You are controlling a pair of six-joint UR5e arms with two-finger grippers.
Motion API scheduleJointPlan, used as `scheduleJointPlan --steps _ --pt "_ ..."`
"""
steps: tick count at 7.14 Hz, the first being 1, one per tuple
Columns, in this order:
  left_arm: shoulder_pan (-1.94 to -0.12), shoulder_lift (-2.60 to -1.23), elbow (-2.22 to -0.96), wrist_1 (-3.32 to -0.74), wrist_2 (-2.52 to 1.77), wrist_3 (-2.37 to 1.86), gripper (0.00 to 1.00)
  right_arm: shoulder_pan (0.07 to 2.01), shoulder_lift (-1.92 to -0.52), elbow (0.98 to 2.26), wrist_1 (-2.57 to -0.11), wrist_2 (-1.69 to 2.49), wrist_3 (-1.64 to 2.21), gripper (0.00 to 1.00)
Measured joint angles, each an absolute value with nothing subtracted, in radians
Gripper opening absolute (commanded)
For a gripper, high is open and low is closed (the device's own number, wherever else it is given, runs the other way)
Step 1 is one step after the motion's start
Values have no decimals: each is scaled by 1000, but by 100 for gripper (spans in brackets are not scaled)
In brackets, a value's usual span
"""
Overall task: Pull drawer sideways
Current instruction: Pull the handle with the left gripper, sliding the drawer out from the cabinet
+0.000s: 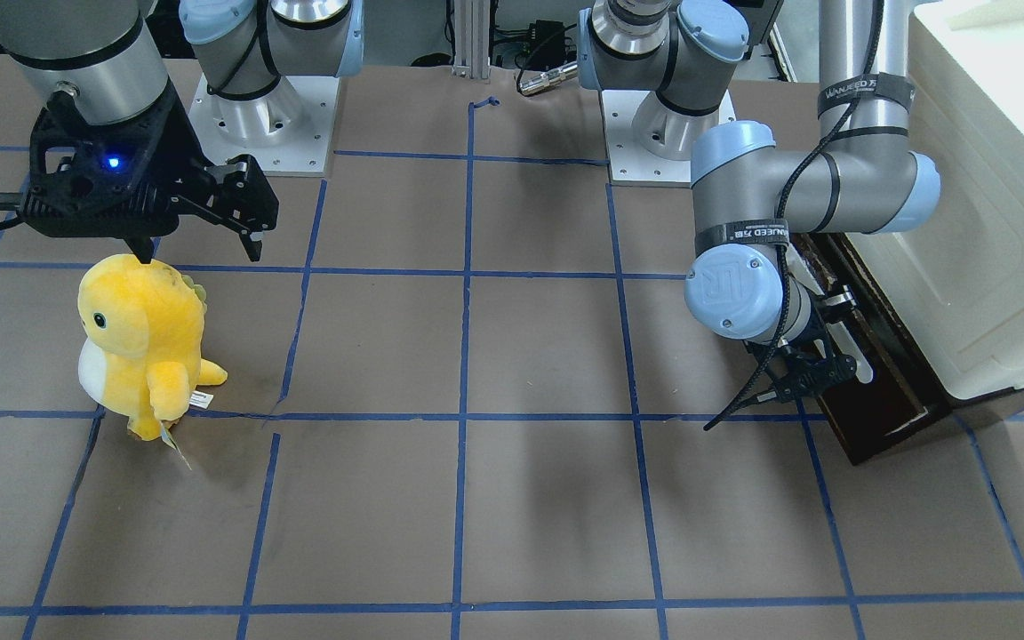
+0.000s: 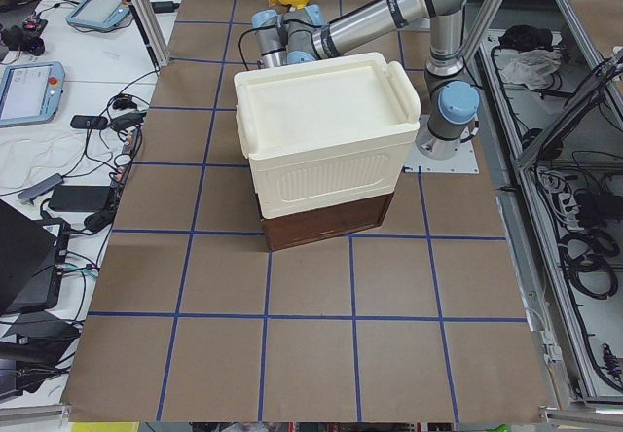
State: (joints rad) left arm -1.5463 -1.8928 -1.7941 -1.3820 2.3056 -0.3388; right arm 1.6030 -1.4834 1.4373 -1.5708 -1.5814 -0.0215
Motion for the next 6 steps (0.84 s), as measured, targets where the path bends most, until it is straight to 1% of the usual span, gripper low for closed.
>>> scheduleJointPlan --steps 6 --pt "-1548 -1904 -1786 -1388 2301 -354 0 1603 -1483 1437 -1571 -1580 -22 100"
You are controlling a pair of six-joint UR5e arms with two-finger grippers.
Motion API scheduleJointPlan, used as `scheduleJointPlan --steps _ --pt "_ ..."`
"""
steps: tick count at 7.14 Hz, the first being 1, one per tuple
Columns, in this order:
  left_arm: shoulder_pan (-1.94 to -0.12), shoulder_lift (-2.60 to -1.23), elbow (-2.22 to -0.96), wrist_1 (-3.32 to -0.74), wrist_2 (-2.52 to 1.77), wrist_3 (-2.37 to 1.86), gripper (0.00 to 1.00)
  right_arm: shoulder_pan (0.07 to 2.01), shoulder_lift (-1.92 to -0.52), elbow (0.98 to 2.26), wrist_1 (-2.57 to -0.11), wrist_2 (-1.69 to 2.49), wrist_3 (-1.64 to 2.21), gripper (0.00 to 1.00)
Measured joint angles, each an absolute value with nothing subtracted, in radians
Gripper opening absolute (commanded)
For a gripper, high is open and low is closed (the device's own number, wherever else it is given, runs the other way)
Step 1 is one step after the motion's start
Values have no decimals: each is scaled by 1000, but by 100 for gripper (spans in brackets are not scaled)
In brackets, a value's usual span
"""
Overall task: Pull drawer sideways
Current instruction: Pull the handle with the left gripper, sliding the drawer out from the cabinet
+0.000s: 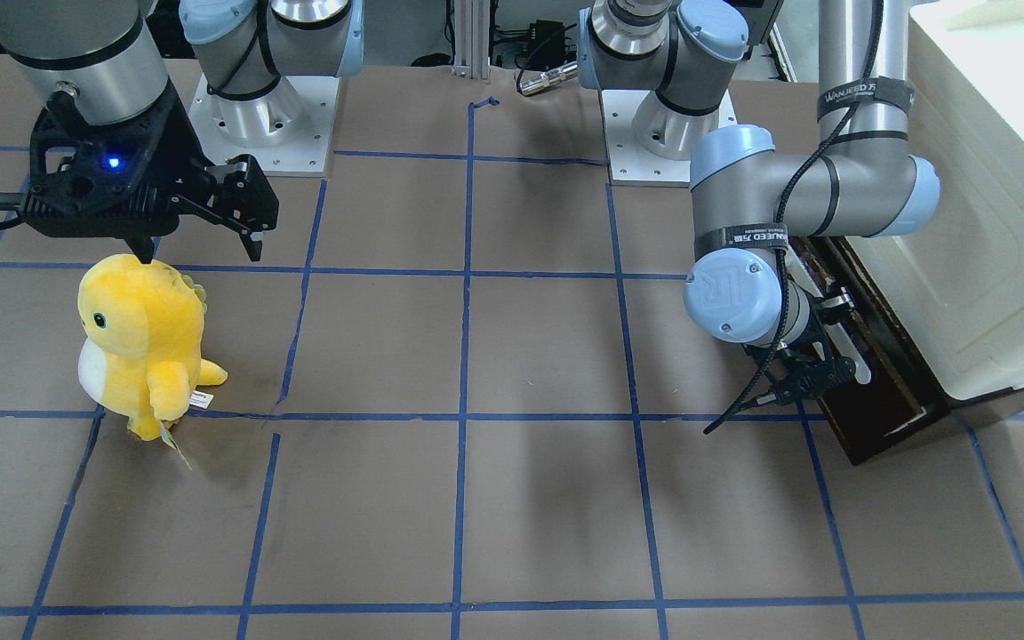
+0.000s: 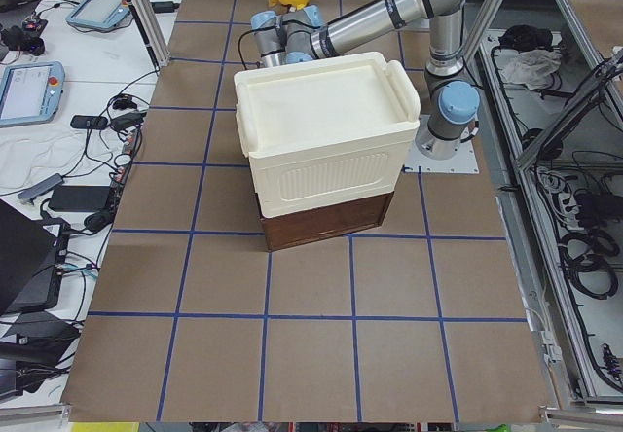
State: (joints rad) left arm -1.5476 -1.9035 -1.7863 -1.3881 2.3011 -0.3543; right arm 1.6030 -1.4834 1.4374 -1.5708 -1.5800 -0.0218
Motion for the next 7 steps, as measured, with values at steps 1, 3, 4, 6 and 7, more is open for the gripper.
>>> scheduleJointPlan --steps 1,3,4,6,7 --pt "-1550 -1903 -1786 -1389 2301 -356 0 1603 -1483 1437 -1571 -1580 -22 100" --pt "-1559 -1903 -1781 -1392 2301 -361 0 1603 -1483 1437 -1571 -1580 -22 100" --pt "-1561 -1903 -1771 -1402 2301 -361 0 1603 -1483 1437 -1571 -1580 -22 100" --pt "-1563 -1904 -1740 -1437 2301 -361 0 1603 -1483 1437 -1571 -1581 -22 100" --pt "-1563 -1904 -1735 -1445 2301 -362 0 1603 -1483 1437 -1571 -1580 -22 100"
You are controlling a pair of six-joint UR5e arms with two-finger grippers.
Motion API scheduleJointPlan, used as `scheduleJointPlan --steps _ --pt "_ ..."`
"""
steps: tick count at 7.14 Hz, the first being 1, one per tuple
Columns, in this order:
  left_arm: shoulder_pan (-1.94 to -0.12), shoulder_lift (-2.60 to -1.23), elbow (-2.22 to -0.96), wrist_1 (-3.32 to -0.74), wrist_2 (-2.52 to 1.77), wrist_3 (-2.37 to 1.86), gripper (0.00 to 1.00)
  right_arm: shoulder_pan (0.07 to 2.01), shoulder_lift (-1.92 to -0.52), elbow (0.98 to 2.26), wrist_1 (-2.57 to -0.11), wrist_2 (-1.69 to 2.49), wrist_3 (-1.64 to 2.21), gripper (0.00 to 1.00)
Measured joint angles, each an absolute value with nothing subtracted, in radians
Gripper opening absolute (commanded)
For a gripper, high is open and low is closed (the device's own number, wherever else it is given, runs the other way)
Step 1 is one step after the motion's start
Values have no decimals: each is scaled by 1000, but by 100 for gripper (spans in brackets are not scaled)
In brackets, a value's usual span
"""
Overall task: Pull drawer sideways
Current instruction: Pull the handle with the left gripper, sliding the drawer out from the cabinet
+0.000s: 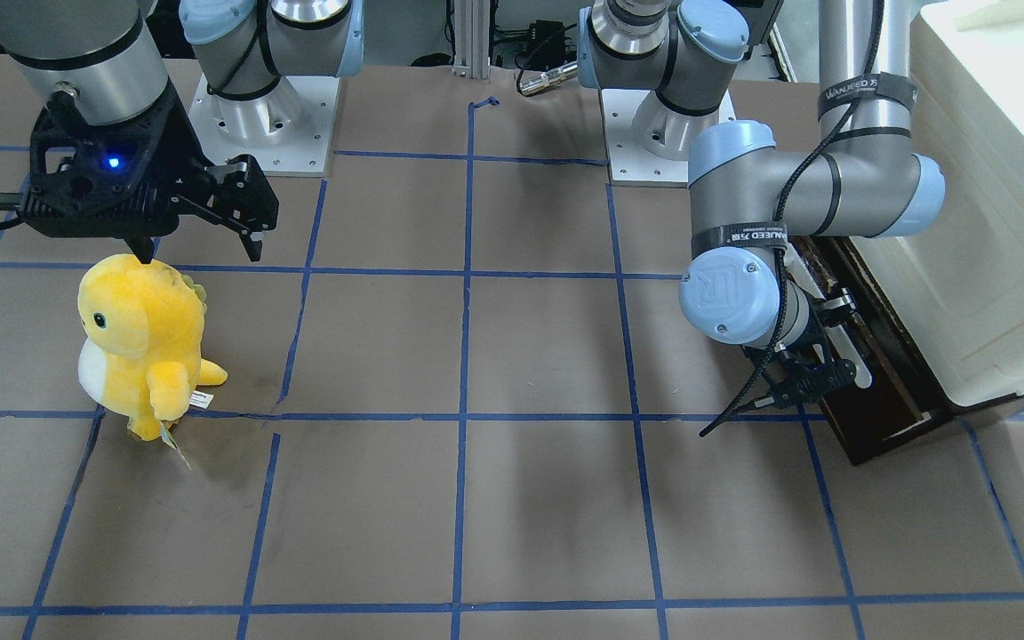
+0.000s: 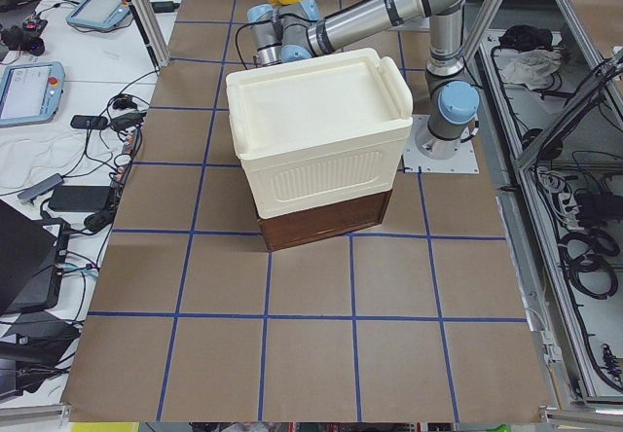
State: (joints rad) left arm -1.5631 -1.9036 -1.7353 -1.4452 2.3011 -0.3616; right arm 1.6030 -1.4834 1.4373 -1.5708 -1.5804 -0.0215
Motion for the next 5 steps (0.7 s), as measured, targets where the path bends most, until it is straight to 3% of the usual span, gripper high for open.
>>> scheduleJointPlan --steps 5 --pt "-1581 -1909 -1736 -1462 2298 -404 0 1603 -1483 1437 -1571 -1581 -22 100"
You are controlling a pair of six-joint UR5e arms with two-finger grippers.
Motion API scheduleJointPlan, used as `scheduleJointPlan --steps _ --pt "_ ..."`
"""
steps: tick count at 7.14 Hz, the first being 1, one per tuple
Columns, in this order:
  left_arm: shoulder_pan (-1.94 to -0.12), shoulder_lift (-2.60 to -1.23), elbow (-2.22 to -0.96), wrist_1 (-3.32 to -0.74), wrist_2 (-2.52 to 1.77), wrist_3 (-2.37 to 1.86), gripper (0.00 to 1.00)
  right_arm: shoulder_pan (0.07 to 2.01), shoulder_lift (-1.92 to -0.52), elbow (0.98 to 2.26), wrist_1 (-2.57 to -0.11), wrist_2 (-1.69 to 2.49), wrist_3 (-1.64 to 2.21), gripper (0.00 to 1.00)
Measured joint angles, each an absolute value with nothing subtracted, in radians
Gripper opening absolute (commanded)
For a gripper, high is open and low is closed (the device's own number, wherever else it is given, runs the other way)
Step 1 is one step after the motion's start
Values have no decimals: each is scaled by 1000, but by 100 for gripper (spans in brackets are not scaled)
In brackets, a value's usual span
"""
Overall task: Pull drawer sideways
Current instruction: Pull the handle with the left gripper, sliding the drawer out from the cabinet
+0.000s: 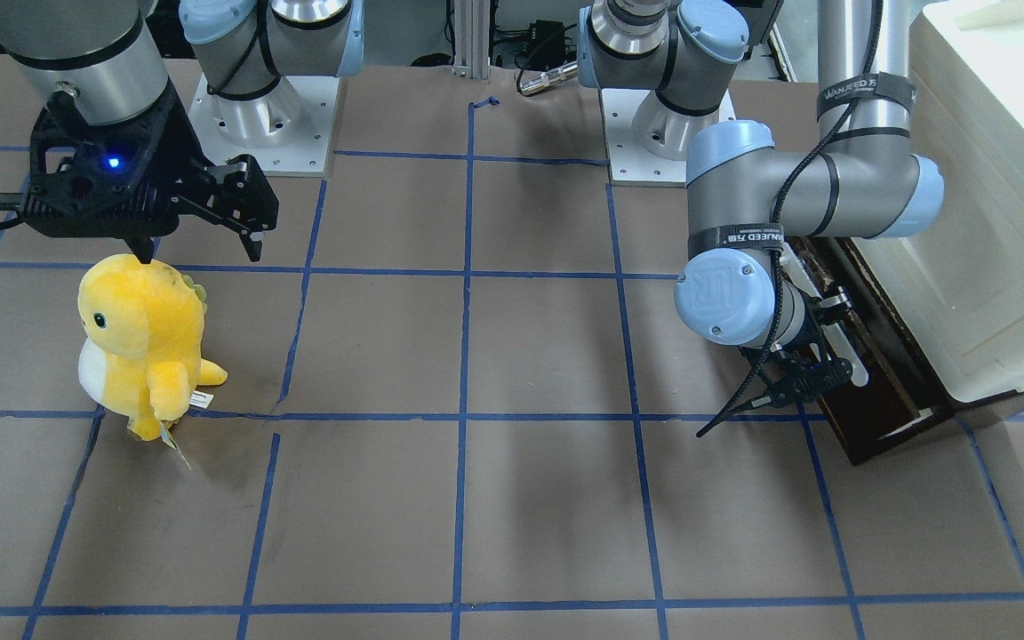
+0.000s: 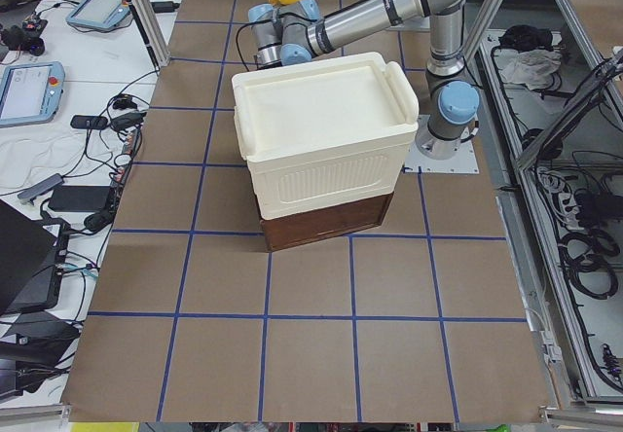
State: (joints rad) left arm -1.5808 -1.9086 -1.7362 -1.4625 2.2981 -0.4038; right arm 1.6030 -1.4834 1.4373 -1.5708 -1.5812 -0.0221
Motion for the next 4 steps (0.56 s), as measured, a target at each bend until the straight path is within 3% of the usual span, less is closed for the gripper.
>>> scheduleJointPlan --steps 4 --pt "-1607 -1913 -1732 -1475 2278 -446 0 1603 -1483 1437 -1571 -1581 -21 100"
